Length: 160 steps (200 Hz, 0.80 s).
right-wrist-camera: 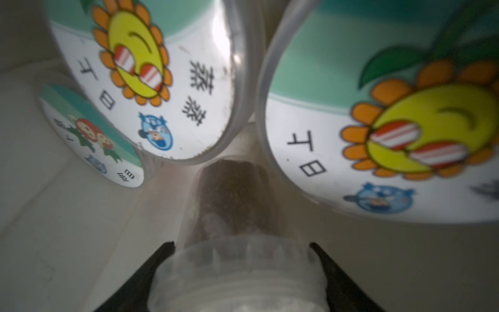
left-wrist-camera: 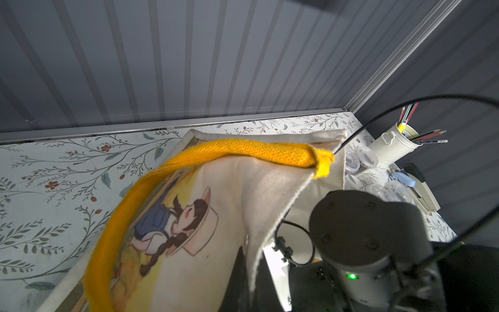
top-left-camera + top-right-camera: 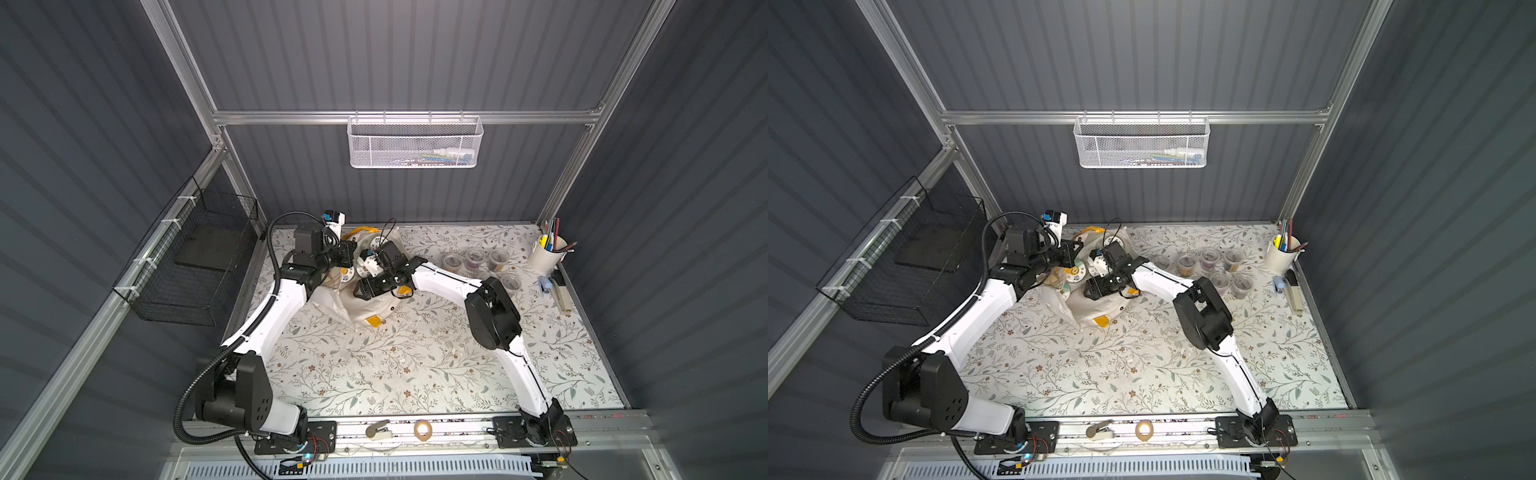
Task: Take out the seed jars from the canvas bag
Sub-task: Pick up the seed jar from the canvas bag.
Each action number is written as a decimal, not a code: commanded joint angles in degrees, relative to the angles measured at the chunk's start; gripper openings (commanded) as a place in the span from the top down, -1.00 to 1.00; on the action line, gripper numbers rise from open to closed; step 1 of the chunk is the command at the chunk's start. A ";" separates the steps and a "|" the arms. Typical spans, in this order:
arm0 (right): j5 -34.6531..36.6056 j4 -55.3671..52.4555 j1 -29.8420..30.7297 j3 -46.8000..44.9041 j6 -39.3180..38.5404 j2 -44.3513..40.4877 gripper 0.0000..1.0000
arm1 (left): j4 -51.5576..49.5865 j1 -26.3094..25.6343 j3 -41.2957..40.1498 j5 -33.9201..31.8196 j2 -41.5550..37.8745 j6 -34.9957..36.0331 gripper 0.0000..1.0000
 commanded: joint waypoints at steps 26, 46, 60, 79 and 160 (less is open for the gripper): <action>-0.07 -1.25 -2.14 -3.37 -2.14 -8.12 -0.51 | -0.07 -0.19 -0.11 0.23 -2.92 0.31 1.00; -1.17 -4.76 -3.22 -4.40 -3.35 -10.69 -0.51 | -0.06 -0.24 -0.11 0.19 -2.69 0.36 1.00; -2.02 -6.92 -3.89 -5.45 -4.38 -12.72 -0.51 | 0.08 -0.19 -0.12 0.23 -2.50 0.30 1.00; -2.12 -9.17 -4.37 -8.09 -6.21 -15.99 -0.51 | 0.20 -0.19 -0.04 0.20 -2.27 0.30 1.00; -1.56 -9.65 -7.13 -26.80 -8.12 -33.58 -0.50 | 0.64 -0.19 0.18 0.19 -1.17 0.25 1.00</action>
